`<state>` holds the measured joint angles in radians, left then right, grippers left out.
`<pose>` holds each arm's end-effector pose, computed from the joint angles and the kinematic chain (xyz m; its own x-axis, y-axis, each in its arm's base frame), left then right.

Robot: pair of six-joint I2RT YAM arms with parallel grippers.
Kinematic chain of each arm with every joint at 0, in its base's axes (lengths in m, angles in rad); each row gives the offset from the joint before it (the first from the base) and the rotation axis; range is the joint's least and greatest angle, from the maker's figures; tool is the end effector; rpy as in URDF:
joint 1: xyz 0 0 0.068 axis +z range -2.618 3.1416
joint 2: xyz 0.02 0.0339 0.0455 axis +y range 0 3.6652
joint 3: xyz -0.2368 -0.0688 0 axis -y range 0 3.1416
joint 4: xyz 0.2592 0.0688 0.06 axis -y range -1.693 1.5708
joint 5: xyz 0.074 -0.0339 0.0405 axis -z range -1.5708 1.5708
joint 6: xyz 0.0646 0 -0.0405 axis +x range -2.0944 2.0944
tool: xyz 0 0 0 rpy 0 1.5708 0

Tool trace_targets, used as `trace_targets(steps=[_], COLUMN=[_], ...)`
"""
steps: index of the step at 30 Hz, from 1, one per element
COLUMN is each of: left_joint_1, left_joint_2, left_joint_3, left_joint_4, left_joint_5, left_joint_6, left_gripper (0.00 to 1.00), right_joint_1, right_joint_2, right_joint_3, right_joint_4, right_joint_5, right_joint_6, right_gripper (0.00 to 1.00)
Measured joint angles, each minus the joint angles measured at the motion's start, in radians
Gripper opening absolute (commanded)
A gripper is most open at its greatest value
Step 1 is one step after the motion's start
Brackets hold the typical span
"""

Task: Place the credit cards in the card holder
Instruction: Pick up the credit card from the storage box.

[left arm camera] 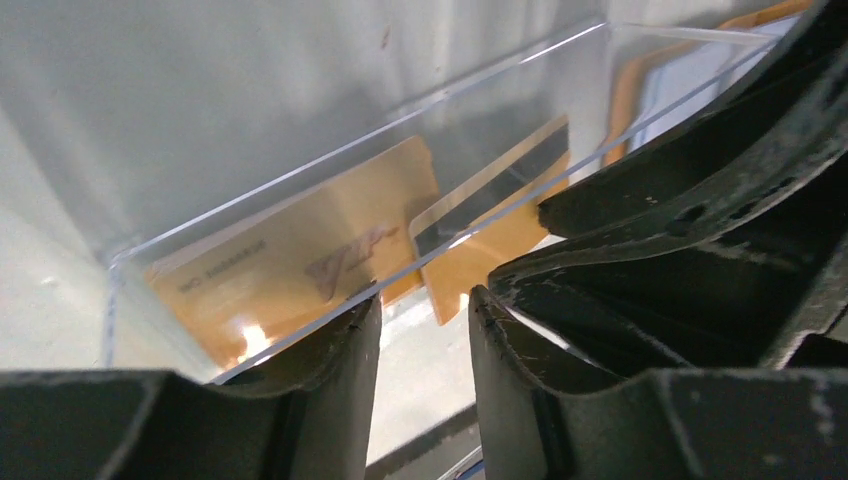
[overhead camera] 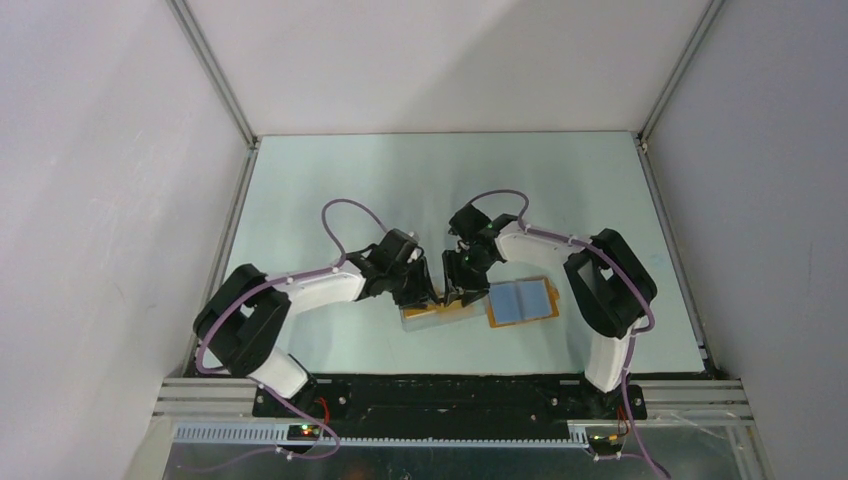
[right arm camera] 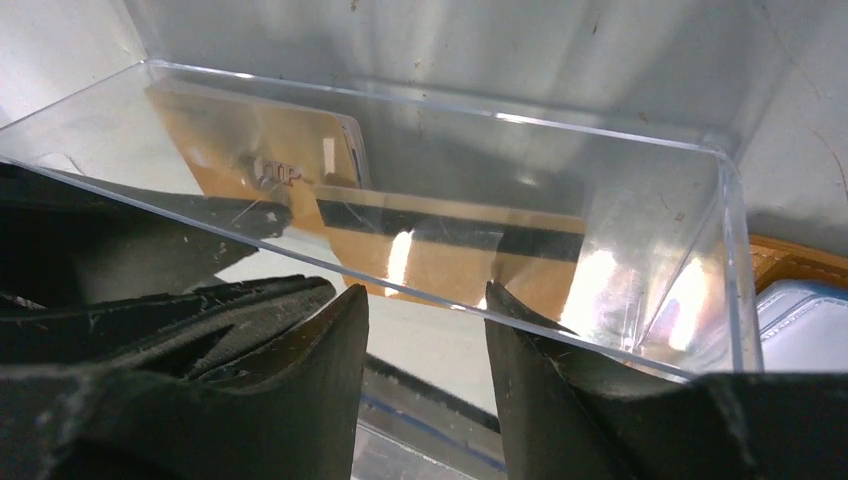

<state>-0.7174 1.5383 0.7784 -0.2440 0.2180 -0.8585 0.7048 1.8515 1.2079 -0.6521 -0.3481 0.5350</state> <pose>0.2283 -0.2177 0.0995 -0.9675 -0.1366 -0.2129 -0.0044 0.8507 -0.5257 0.2642 0.2536 0.1038 -0.9772 -0.2019 -0.0663 -0.2109 0.8823 0.4209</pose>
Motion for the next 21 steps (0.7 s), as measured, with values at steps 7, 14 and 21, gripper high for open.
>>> trace_targets(steps=[7, 14, 21], left_joint_1=[0.0, 0.0, -0.006], left_joint_2=[0.023, 0.054, 0.079], left_joint_3=[-0.019, -0.019, -0.018], left_joint_4=[0.109, 0.176, 0.224], left_joint_5=[0.032, 0.03, 0.033], left_joint_6=[-0.051, -0.072, -0.089], left_gripper=[0.37, 0.24, 0.15], right_joint_1=[0.0, -0.014, -0.051], right_joint_2=[0.009, -0.011, -0.156], right_joint_3=[0.009, -0.001, -0.017], right_joint_4=[0.002, -0.003, -0.025], right_joint_5=[-0.002, -0.002, 0.004], right_joint_6=[0.003, 0.005, 0.006], right_gripper=[0.52, 0.56, 0.64])
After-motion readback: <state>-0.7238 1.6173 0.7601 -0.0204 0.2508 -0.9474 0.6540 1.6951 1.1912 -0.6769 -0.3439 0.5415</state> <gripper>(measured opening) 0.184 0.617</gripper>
